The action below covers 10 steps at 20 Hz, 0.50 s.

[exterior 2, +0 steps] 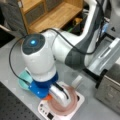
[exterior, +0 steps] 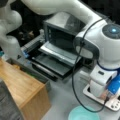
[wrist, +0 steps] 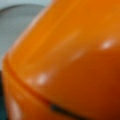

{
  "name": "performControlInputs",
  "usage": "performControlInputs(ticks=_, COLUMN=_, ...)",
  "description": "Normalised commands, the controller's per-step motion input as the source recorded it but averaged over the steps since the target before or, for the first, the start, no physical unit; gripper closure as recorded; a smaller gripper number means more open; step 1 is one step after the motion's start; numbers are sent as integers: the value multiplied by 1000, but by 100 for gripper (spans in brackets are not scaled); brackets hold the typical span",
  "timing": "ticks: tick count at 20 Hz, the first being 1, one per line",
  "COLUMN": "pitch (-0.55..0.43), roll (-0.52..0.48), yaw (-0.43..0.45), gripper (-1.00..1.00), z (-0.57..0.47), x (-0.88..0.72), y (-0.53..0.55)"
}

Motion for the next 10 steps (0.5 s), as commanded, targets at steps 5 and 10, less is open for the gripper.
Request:
performControlInputs(ticks=5, pitch=-41, roll=-191, yaw=-10, gripper=100, z=-170, x=-183, y=211)
performControlInputs(ticks=10, pitch=-79, roll=-151, yaw=-12, gripper=100, z=-179, x=-172, y=224)
